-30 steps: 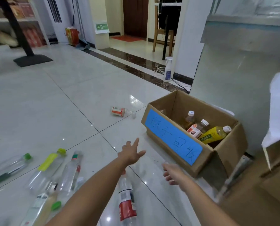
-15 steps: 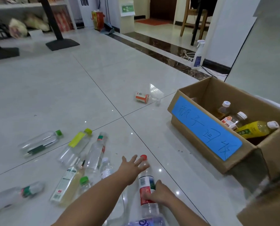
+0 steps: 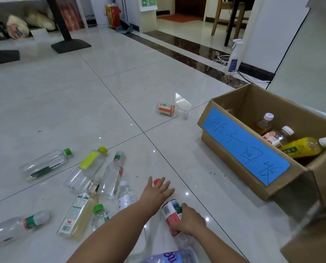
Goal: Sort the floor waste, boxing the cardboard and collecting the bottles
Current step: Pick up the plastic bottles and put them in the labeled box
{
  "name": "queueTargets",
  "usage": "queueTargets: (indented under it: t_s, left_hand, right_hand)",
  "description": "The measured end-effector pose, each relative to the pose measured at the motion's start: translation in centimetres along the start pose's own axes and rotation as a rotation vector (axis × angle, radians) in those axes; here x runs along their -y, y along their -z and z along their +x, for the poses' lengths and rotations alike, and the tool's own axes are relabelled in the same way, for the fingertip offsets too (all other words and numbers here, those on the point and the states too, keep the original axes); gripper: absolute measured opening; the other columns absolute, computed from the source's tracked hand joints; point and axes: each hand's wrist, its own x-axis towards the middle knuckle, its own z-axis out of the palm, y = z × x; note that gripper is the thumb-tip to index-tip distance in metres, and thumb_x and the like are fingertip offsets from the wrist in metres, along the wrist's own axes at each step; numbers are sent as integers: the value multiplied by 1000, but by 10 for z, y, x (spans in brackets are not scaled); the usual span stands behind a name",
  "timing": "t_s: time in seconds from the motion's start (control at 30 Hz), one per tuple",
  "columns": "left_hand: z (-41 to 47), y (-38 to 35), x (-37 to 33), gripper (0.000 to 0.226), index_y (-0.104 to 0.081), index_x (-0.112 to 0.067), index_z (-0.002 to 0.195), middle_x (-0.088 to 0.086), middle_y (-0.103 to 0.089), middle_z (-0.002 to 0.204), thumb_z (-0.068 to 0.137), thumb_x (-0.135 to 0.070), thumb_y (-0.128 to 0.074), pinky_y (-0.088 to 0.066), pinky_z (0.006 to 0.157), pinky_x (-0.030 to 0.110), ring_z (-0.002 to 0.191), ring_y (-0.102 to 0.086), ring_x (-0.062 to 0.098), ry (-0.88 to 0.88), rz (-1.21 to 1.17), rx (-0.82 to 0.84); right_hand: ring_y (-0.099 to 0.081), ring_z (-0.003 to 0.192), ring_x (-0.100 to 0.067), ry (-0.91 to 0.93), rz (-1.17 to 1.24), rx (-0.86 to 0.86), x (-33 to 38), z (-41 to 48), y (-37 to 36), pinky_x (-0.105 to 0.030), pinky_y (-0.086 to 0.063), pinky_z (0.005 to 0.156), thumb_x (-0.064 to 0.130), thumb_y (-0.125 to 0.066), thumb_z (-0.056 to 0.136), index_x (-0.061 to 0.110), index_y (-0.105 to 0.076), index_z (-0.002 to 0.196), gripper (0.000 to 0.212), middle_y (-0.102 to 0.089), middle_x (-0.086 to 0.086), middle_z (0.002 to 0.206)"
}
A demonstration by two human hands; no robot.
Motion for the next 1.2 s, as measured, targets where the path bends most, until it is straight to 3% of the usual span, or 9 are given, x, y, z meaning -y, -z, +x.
queueTargets:
  t_s: [0.23,0.5,0.6,0.73,0.8,0.93,1.03,1.13,1.2]
  left_hand:
    - [6,-4,-7,74,-27,-11,145,13,-41,142,84,-16,-69,-21,113,53,129,-44,33,102,-72,55]
    - [-1,-1,0,59,-38,-12,135,11,-48,131,84,-12,-68,-51,90,42,115,-54,30,253,-268,58]
    - [-2,1,5,59,-37,-10,136,12,-47,131,85,-12,-67,-50,92,41,116,-53,30,300,-250,54]
    - [-7,10,11,59,-37,-8,136,12,-46,132,85,-13,-67,-49,92,41,118,-53,30,353,-220,47]
    - [-9,14,12,59,-37,-8,136,12,-46,133,86,-14,-66,-48,91,40,118,-53,30,377,-209,38]
    - [-14,15,16,54,-40,-8,134,12,-49,129,86,-16,-64,-50,92,38,114,-56,28,404,-205,32]
    - [-17,15,19,53,-41,-8,133,12,-50,127,86,-17,-64,-50,95,38,113,-57,28,408,-215,43]
    - [-19,15,19,53,-42,-8,133,12,-51,126,86,-17,-65,-50,95,39,113,-58,28,414,-233,51]
    - [-19,16,18,53,-42,-8,133,12,-50,127,86,-17,-65,-50,95,40,113,-57,29,416,-232,56]
  right_hand:
    - [-47,118,-22,153,-288,-190,-4,3,15,-34,-40,95,41,-66,78,22,-44,128,58,-52,-2,126]
    - [-28,141,-19,368,-240,-363,-15,0,13,-30,-21,117,31,-60,84,22,-27,148,72,-29,0,152]
    - [-57,116,-17,570,-234,-518,-19,-15,22,-31,-44,104,39,-52,77,23,-56,125,50,-57,4,124]
    - [-49,123,-18,725,-317,-173,-27,-44,24,-33,-36,106,66,-50,75,26,-47,134,71,-52,3,132]
    - [-50,121,-17,817,-509,-75,-27,-51,22,-31,-34,105,61,-57,78,25,-40,138,72,-51,1,132]
    - [-66,89,-18,945,-765,29,-40,-50,-11,-30,-51,83,35,-64,82,24,-50,125,46,-66,-1,102]
    - [-61,61,-1,909,-852,51,-45,-48,-18,-14,-50,61,48,-69,70,37,-61,96,29,-62,16,75]
    - [-64,89,-22,896,-838,94,-37,-50,-4,-33,-52,85,32,-63,84,19,-58,114,34,-66,-4,100]
    - [-54,107,-32,881,-825,49,-36,-47,5,-43,-39,98,30,-64,86,11,-48,129,50,-57,-14,119]
